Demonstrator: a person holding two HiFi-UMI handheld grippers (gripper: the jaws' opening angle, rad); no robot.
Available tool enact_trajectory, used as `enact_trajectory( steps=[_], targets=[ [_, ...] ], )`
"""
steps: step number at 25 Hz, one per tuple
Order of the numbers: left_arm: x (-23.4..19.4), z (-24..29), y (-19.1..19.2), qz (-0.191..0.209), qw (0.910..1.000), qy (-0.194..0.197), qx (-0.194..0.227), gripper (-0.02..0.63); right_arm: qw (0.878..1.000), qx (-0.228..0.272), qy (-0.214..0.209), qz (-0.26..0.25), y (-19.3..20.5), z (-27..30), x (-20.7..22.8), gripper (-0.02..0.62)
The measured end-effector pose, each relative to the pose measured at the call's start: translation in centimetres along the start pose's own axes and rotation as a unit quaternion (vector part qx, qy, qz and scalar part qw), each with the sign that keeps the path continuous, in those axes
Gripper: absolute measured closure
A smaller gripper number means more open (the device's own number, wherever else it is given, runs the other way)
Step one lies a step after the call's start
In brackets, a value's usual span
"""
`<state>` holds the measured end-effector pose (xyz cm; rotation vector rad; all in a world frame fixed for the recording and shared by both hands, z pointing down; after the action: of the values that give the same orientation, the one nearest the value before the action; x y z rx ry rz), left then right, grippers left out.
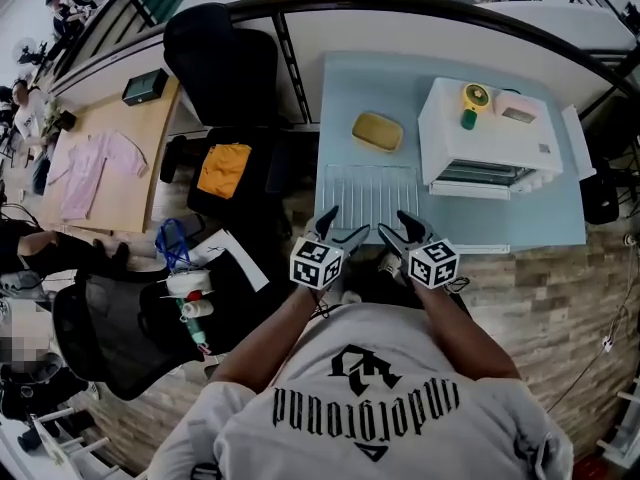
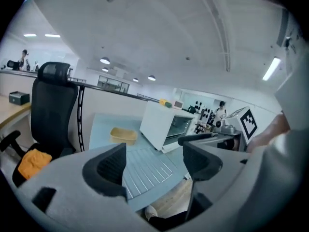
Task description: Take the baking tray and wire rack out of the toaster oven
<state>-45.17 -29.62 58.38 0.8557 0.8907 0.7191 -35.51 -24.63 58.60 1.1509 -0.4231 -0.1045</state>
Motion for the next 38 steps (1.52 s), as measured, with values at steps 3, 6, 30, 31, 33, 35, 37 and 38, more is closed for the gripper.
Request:
enact_trajectory(
  steps=[3, 6, 30, 31, 33, 35, 37, 38],
  targets=[
    [1.3, -1.3, -2.2, 0.039, 0.9987, 0.005, 0.034, 0.23, 0.998, 0.03, 0.01, -0.062, -2.4, -1.3, -1.6, 0.356],
    [2.8, -2.1, -3.6, 0.067, 0.9963, 0.01, 0.053, 0.233, 0.991, 0.043, 0.015, -0.122, -4.4, -2.8, -3.1, 0.357],
    [10.2, 6.4, -8.0, 0.089, 0.9896, 0.064, 0.093, 0.241, 0.976, 0.057, 0.086, -0.194, -7.0, -9.7, 3.6, 0.37],
    [10.7, 7.1, -8.1, 0.092, 0.9893, 0.064, 0.094, 0.241, 0.976, 0.057, 0.086, -0.194, -6.9, -10.0, 4.3, 0.37],
    [11.6, 8.4, -8.4, 0.096, 0.9888, 0.062, 0.096, 0.241, 0.976, 0.06, 0.084, -0.194, -7.1, -10.7, 5.9, 0.37],
    [12.6, 9.8, -8.5, 0.096, 0.9889, 0.058, 0.097, 0.242, 0.976, 0.061, 0.08, -0.193, -7.0, -11.5, 7.4, 0.37],
    [13.8, 11.3, -8.4, 0.095, 0.9893, 0.055, 0.096, 0.242, 0.977, 0.061, 0.077, -0.189, -6.8, -12.6, 9.1, 0.37],
    [14.4, 12.1, -8.3, 0.095, 0.9895, 0.054, 0.095, 0.242, 0.978, 0.061, 0.075, -0.187, -6.7, -13.2, 9.9, 0.37]
  ],
)
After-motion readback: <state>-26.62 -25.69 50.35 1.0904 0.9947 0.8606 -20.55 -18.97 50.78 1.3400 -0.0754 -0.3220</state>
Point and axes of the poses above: the fingertips, and each gripper's own axes: z forward along the fingers, x to its right, y out of its underside, the point moved 2 cm from there along -z, backward along the fingers, and after that the axes turned 5 degrees about -z, right-handed, at the moved point
